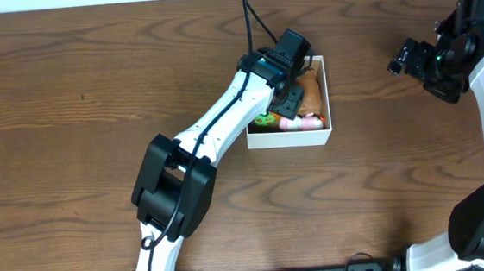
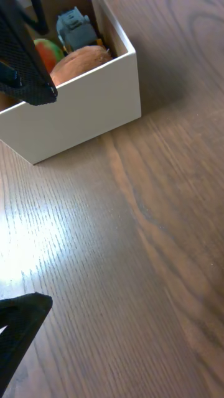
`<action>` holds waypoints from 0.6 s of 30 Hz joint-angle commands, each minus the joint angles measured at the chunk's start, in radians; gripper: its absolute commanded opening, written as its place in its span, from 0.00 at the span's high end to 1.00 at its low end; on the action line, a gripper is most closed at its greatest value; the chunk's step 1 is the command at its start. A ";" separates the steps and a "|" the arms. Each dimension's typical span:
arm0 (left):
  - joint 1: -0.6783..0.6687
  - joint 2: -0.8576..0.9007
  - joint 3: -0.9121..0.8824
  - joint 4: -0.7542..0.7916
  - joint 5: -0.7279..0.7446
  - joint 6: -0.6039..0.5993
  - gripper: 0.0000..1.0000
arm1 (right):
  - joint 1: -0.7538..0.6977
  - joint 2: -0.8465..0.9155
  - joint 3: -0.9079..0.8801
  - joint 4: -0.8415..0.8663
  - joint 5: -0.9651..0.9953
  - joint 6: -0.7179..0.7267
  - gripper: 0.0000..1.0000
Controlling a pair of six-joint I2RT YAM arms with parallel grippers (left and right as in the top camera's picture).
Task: Pack container
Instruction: 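Carry the orange ball into the box and release it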
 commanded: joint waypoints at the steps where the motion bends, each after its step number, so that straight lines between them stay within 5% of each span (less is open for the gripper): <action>1: 0.002 -0.025 0.016 -0.003 -0.008 0.007 0.22 | 0.008 0.000 -0.006 0.000 0.002 0.010 0.01; 10: 0.045 -0.218 0.039 -0.013 -0.032 0.002 0.17 | 0.022 0.000 -0.006 0.068 -0.134 -0.147 0.01; 16: 0.151 -0.435 0.039 -0.097 -0.192 -0.008 0.15 | 0.048 -0.030 0.005 0.136 -0.166 -0.203 0.04; 18: 0.196 -0.507 0.039 -0.139 -0.266 -0.008 0.05 | 0.056 -0.069 0.005 0.175 -0.166 -0.216 0.04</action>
